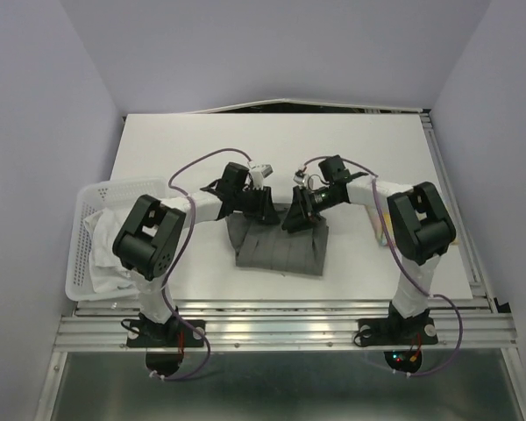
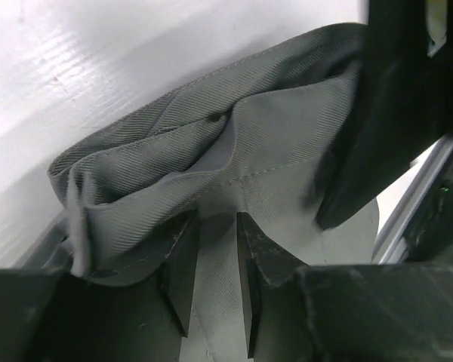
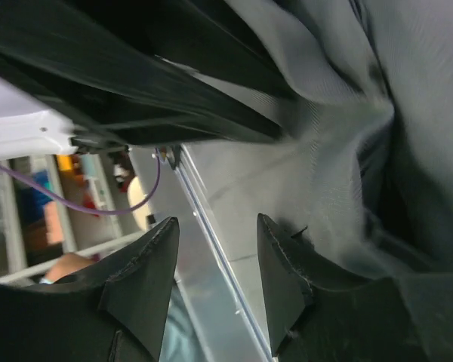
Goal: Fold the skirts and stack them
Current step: Fold the skirt
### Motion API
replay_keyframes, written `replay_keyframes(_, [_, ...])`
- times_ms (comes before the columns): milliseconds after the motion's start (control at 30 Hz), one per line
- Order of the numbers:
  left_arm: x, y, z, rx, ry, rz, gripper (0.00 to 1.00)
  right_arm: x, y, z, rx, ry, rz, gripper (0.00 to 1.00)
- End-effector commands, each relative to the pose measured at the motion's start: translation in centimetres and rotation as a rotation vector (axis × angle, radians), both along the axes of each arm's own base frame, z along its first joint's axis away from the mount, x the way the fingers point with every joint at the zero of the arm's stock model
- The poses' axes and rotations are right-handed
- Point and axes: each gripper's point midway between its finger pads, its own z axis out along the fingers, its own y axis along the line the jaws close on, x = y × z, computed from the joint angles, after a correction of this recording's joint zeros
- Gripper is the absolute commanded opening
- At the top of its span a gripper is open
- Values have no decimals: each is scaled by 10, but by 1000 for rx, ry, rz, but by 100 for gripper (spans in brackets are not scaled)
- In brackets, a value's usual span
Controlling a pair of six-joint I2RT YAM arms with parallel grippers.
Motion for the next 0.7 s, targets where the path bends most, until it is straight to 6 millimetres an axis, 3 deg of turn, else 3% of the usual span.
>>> replay_keyframes(0, [10,-3,-9,-85,95,62,37,-11,-3,-52,-16,138,-23,50])
replay_keyframes(100, [21,5,-31,-64,140,98,36,4,-11,-83,-99,140,-72,50])
replay_keyframes(133, [26,8,-34,-63,147,112,36,18,-14,-94,-121,139,-94,49])
replay_keyframes(233, [37,9,-36,-62,132,118,36,49,-21,-105,-166,76,-121,48])
replay_keyframes(267, [39,10,-35,-56,119,119,36,69,-22,-100,-175,38,-133,48])
replay_keyframes(333, [46,8,-25,-59,69,94,37,85,-21,-94,-195,-23,-130,48])
replay_keyframes(367, [51,7,-15,-57,39,84,40,94,-18,-79,-184,-44,-128,49])
replay_keyframes(433, [57,8,-2,-29,-51,39,42,95,-15,-61,-154,-53,-123,52])
replay_keyframes(467, [62,12,14,-3,-120,13,45,95,-14,-44,-140,-77,-128,53])
replay_keyframes(567, [66,25,45,83,-264,7,51,87,-18,-21,-135,-116,-135,62])
replay_keyframes(667, [57,39,56,257,-427,-46,55,76,-29,3,-172,-170,-176,69])
